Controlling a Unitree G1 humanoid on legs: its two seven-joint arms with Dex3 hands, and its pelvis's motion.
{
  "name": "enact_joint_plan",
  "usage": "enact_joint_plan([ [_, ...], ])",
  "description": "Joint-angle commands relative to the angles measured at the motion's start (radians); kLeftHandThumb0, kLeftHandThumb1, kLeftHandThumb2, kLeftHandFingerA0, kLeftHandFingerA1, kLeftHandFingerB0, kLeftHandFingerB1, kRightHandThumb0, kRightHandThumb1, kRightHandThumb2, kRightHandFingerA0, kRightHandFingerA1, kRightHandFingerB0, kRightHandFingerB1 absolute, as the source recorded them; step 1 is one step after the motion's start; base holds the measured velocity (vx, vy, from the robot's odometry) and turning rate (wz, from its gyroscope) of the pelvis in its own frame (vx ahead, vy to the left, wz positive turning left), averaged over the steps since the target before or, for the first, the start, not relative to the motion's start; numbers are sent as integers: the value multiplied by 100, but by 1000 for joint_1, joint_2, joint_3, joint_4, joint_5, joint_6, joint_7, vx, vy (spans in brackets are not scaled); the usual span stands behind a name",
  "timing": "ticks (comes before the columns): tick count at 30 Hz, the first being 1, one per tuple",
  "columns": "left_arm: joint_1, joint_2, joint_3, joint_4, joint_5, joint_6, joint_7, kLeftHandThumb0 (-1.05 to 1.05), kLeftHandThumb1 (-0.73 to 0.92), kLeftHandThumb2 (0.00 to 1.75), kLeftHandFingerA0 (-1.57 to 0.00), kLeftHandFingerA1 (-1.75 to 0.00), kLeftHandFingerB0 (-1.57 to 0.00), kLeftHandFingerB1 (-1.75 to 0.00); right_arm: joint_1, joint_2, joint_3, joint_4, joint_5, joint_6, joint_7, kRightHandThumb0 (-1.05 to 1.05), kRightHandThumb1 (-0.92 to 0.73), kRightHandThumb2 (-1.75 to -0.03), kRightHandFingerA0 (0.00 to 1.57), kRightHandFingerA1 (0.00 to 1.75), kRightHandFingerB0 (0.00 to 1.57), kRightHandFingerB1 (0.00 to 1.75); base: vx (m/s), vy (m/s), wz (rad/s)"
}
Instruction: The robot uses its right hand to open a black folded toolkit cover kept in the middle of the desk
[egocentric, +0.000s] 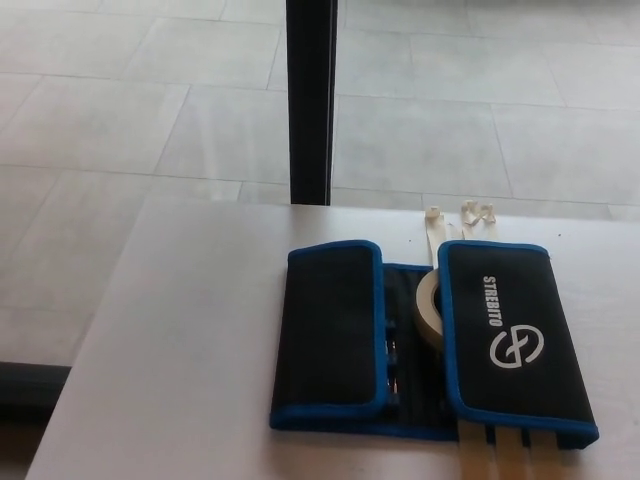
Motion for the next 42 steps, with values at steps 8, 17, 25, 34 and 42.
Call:
enact_joint_plan([
  [8,33,-9,30,-15,-36,-13,-19,-89,62,102,-3,-44,-8,-31,-28,-21,-108,0,100,21,-86,-105,-76,-91,0,75,0,63,0,0,0],
  [17,25,-7,25,-5,-28,-16,-13,-98,66,103,-4,-43,-10,-30,-208,-133,-249,-33,169,178,-382,-90,-92,-93,0,13,0,0,0,0,0],
  [25,6,-8,23,23,-27,-24,-12,-88,60,102,0,-47,-9,-28,-399,-200,-290,-128,198,120,-321,-105,-92,-64,0,34,0,43,0,0,0],
  [34,0,-11,10,-8,-21,-29,-11,-88,60,99,-8,-57,-3,-43,-378,-127,-25,-651,46,114,-211,-105,-56,-120,49,130,36,111,0,0,6],
  [42,-10,-12,28,12,-40,-20,-18,-86,58,98,-5,-53,-7,-36,-260,-83,224,-1100,-25,76,-87,-105,-62,-108,0,35,0,24,0,0,1],
])
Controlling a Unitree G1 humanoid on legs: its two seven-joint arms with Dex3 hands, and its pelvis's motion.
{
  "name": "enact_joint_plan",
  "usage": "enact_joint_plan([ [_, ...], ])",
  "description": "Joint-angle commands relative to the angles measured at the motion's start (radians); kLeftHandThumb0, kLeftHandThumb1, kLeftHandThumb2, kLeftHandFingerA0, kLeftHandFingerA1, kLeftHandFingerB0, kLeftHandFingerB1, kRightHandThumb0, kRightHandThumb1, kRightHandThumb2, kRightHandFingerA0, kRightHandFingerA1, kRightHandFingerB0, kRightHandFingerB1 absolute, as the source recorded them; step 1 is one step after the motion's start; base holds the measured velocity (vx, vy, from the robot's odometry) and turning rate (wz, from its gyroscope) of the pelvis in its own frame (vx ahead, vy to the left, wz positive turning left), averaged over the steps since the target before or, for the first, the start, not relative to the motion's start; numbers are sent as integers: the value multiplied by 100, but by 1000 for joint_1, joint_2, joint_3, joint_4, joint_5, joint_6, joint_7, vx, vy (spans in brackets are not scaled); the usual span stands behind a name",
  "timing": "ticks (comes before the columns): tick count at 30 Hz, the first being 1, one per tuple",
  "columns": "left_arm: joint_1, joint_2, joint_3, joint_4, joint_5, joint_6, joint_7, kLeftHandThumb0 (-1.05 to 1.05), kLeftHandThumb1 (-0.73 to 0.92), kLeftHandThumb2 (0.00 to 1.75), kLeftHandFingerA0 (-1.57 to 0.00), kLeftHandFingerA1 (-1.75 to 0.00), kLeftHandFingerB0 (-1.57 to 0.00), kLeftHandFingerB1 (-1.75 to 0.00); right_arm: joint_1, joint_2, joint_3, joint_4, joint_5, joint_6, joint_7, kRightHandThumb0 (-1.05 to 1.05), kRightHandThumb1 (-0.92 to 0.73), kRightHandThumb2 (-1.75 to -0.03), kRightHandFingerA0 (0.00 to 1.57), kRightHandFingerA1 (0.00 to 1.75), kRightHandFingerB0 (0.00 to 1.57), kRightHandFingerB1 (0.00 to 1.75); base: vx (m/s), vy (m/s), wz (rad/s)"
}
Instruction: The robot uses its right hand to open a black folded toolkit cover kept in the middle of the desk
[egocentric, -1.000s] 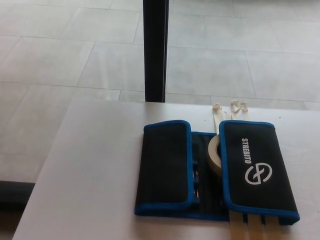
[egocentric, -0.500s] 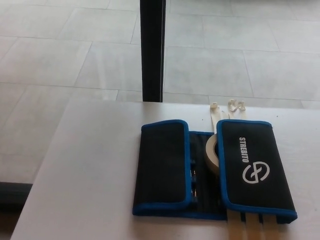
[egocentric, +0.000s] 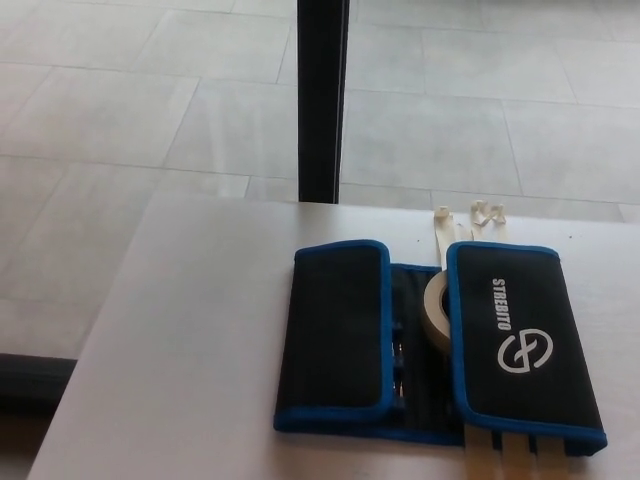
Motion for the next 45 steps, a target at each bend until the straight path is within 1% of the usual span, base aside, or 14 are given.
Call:
enact_joint_plan([
  [1,-11,0,13,18,-23,7,1,-88,59,100,-2,-48,-10,-36,153,49,305,-541,-150,-22,149,-103,-62,-107,0,35,7,23,0,0,0],
  [13,-8,-6,-14,-2,5,-32,5,-90,61,102,0,-47,-10,-28,228,62,654,-718,-348,-69,204,-94,-59,-99,4,29,5,29,0,0,0],
  [20,-4,-8,-15,-14,6,-39,5,-85,78,64,-4,-51,-7,-31,219,34,785,-697,-394,-29,238,-94,-58,-97,4,34,5,29,0,0,0],
  [21,-4,-8,-20,-18,13,-37,17,-86,61,98,-5,-55,-6,-36,211,35,829,-659,-417,-51,256,-93,-57,-98,3,33,4,31,0,0,0],
  [25,-12,-14,-16,-18,8,-45,22,-93,65,102,-3,-43,-10,-31,196,19,879,-644,-464,-46,254,-88,-54,-95,2,38,8,34,0,0,0],
  [26,-16,-12,-22,-16,13,-41,26,-92,65,103,-3,-47,-9,-31,196,19,887,-636,-478,-55,245,-81,-65,-60,1,50,10,32,0,0,0],
  [27,-23,-8,-26,-11,14,-27,21,-85,61,101,-4,-51,-8,-33,186,18,910,-612,-503,-64,240,-38,-35,-96,5,56,0,50,0,0,0],
  [30,-37,-7,-24,14,12,-38,23,-93,65,102,-3,-44,-10,-30,168,13,933,-600,-530,-52,243,-67,-48,-84,11,57,16,46,0,0,0],
  [31,-27,-8,-33,-5,21,-43,30,-87,79,64,-3,-52,-10,-33,164,13,938,-598,-536,-47,244,-66,-48,-84,11,57,16,46,0,0,0],
  [32,-22,-11,-30,-13,16,-53,20,-94,64,103,-2,-39,-10,-32,158,15,943,-587,-541,-52,239,-65,-48,-84,10,58,15,47,0,0,0],
  [35,-22,-9,-41,-12,23,-44,35,-93,72,70,-8,-55,-8,-35,140,24,949,-559,-550,-64,230,-65,-49,-85,10,59,16,48,0,0,0],
  [40,-29,-18,-8,-2,-12,-30,17,-88,62,101,-1,-48,-10,-31,110,42,940,-521,-579,-75,194,-60,-49,-82,16,62,22,49,0,0,0],
  [41,-28,-16,-20,-6,4,-36,36,-41,36,101,-3,-54,0,-51,102,45,938,-512,-592,-84,183,-56,-63,-59,14,62,27,40,0,0,0],
  [45,-35,-18,-3,0,-17,-46,24,-82,57,101,-1,-55,-2,-38,86,48,939,-491,-651,-120,146,-55,-63,-60,16,62,27,40,0,0,0],
])
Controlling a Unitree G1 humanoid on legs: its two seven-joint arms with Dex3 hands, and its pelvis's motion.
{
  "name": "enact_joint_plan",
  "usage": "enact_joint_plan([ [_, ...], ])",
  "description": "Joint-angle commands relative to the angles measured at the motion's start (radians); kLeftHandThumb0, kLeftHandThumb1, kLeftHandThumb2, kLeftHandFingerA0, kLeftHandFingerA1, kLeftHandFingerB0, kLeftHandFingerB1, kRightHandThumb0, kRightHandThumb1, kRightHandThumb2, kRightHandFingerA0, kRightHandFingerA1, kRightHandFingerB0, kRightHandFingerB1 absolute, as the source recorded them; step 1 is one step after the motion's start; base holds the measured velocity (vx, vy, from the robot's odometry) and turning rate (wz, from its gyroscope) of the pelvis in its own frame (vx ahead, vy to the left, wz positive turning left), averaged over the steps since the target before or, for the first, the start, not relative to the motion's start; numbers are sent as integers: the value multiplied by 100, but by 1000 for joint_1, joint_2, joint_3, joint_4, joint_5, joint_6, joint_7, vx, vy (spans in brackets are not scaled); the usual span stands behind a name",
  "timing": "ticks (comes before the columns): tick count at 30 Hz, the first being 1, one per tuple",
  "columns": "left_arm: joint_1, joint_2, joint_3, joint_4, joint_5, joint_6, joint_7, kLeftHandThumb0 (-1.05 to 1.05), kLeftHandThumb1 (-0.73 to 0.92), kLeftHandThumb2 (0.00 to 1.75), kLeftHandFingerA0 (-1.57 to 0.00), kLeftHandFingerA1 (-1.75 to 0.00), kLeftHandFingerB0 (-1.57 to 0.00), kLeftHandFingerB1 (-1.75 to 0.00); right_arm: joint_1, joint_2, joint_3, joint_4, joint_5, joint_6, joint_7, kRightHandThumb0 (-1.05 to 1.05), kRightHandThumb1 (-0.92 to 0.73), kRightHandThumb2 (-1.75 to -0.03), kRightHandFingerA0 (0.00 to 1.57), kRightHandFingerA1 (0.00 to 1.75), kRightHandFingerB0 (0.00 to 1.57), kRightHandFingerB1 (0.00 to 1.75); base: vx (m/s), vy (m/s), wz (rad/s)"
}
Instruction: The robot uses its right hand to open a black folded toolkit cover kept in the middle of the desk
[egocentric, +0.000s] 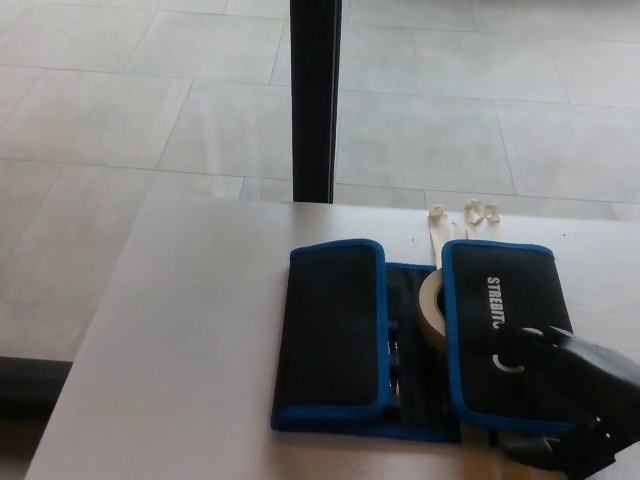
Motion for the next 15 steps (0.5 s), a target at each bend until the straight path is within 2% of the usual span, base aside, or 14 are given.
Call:
enact_joint_plan([
  [1,5,1,12,-9,-11,-44,10,-87,61,93,-5,-56,-6,-33,-22,-15,10,50,-158,-74,-53,-55,-63,-59,17,62,27,41,0,0,0],
  [2,8,9,-1,-11,3,-36,7,-89,61,100,-7,-56,-6,-36,-28,-12,21,79,-218,-130,-128,-55,-62,-59,20,65,29,42,0,0,0],
  [5,9,10,-3,-11,2,-35,4,-87,60,100,-9,-56,-2,-37,-35,-8,27,103,-255,-161,-171,-54,-63,-59,21,65,29,43,0,0,0],
  [6,7,13,-13,-8,15,-29,21,-89,80,64,-22,-55,-14,-35,-53,-2,49,130,-349,-201,-304,-52,-62,-58,29,68,35,44,0,0,0],
  [7,11,16,-20,-21,20,-20,19,-88,81,65,-22,-56,-14,-35,-67,1,66,142,-409,-205,-377,-52,-62,-58,31,70,37,45,0,0,0],
  [9,14,7,0,-38,-10,6,13,-86,79,64,-22,-59,-16,-37,-84,4,84,161,-462,-200,-446,-57,-63,-59,30,74,36,48,0,0,0],
  [10,24,16,-38,-47,37,-32,24,-89,84,66,-25,-53,-15,-35,-93,9,97,173,-501,-190,-501,-56,-64,-58,30,78,35,50,0,0,0],
  [12,32,13,-41,-69,40,-32,41,-89,84,66,-28,-55,-18,-36,-103,14,113,184,-542,-176,-556,-55,-65,-59,24,82,34,51,0,0,0],
  [13,28,12,-30,-57,23,-39,18,-87,81,64,-20,-56,-14,-36,-111,24,156,187,-635,-94,-623,-61,-47,-87,2,63,14,55,0,0,0],
  [15,20,11,-17,-43,4,-27,7,-87,81,64,-20,-56,-14,-36,-116,31,168,200,-647,-82,-642,-61,-47,-87,2,63,14,55,0,0,0],
])
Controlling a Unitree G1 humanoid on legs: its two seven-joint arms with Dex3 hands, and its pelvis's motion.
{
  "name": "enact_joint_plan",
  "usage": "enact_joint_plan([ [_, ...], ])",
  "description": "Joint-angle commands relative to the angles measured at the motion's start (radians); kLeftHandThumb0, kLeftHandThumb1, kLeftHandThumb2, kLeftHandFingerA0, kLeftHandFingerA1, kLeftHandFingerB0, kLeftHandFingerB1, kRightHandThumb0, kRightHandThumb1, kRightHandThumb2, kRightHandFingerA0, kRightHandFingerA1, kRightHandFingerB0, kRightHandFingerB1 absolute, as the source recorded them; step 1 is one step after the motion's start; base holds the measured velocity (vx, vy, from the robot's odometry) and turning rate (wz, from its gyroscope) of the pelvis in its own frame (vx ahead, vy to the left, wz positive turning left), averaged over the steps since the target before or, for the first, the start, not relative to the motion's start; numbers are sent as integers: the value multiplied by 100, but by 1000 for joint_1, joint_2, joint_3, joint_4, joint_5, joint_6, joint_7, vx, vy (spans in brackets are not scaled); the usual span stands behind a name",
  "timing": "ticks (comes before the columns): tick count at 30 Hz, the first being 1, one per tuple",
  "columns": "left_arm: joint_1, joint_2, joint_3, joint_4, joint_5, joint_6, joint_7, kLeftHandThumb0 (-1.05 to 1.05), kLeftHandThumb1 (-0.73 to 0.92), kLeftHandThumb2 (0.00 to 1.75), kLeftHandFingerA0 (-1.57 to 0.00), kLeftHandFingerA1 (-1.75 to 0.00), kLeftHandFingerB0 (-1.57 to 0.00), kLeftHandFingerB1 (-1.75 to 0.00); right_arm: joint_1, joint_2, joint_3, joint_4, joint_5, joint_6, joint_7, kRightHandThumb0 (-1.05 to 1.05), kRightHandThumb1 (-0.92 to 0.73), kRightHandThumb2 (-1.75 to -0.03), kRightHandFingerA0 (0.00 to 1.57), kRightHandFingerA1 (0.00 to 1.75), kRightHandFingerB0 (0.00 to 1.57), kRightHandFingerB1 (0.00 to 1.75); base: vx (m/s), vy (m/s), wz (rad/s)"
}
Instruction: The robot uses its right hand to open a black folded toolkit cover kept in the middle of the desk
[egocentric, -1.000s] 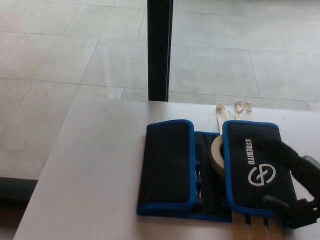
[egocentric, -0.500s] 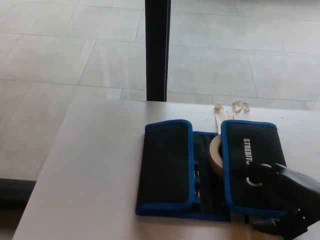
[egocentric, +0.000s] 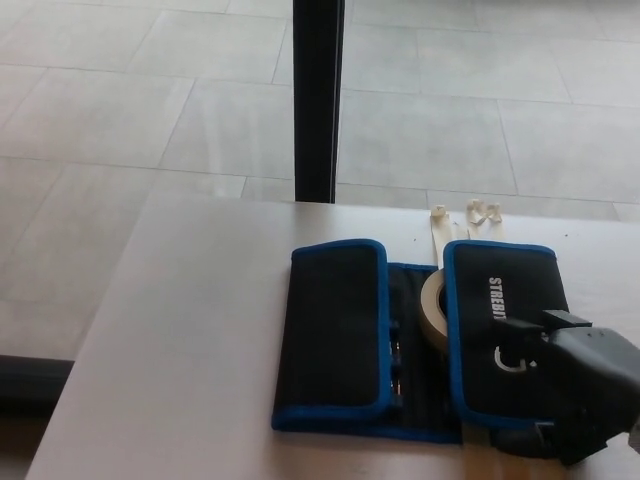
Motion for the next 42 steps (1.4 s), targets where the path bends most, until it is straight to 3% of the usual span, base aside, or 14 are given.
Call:
enact_joint_plan([
  [1,-5,15,5,6,-5,-2,7,-90,80,64,-19,-53,-14,-34,-57,23,157,102,-520,104,-439,-70,-59,-71,0,9,6,40,0,0,0],
  [2,-3,17,-12,8,17,-36,12,-93,66,105,-21,-60,-4,-41,-58,30,176,124,-543,131,-461,-69,-59,-58,0,5,2,43,0,0,0],
  [3,4,14,-15,-10,20,-38,18,-91,82,65,-23,-56,-14,-36,-59,33,193,141,-560,157,-462,-83,-44,-81,0,32,4,36,0,0,0],
  [11,-19,17,-22,-20,22,-32,14,-89,65,105,-17,-58,-6,-43,-62,62,239,248,-545,195,-491,-93,-51,-85,0,19,10,26,0,0,0],
  [12,-21,16,-20,-22,20,-27,20,-91,84,66,-23,-53,-15,-34,-60,63,244,249,-549,203,-492,-93,-52,-87,0,18,10,24,0,0,0],
  [16,-16,17,-35,-20,43,-50,42,-93,86,66,-29,-54,-18,-36,-37,65,263,268,-554,201,-521,-94,-53,-90,0,16,3,27,0,0,0],
  [17,-23,8,-17,-2,25,-73,35,-89,65,104,-13,-57,-2,-43,-34,61,264,265,-557,204,-516,-85,-45,-87,0,25,0,28,0,0,0],
  [18,-21,6,-14,9,22,-84,25,-90,84,66,-17,-56,-12,-37,-31,54,264,273,-550,190,-524,-92,-51,-83,0,13,12,21,0,0,0],
  [22,-13,9,-8,1,10,-44,29,-90,82,65,-26,-57,-17,-37,-59,48,246,331,-518,107,-632,-63,-36,-81,0,37,8,48,0,0,0],
  [31,-17,-5,10,30,-18,-2,22,-89,81,65,-33,-57,-21,-36,-98,39,164,345,-442,19,-715,-46,-82,-64,90,130,36,48,0,0,0],
  [34,-19,-6,11,38,-15,-11,21,-88,82,65,-29,-58,-21,-37,-106,36,166,350,-451,15,-706,-48,-66,-108,97,117,27,58,0,0,0],
  [40,-27,-14,20,58,-22,-23,30,-86,82,65,-30,-58,-19,-38,-125,15,173,355,-471,-28,-651,-55,-82,-67,89,138,33,49,0,0,0],
  [41,-27,-13,17,57,-19,-24,19,-86,64,104,-29,-63,-15,-49,-128,15,172,364,-473,-36,-654,-54,-82,-66,89,139,32,50,0,0,0],
  [42,-28,-12,14,57,-15,-23,16,-88,83,65,-30,-59,-21,-38,-131,15,172,371,-476,-41,-654,-52,-82,-65,90,134,32,50,0,0,0],
])
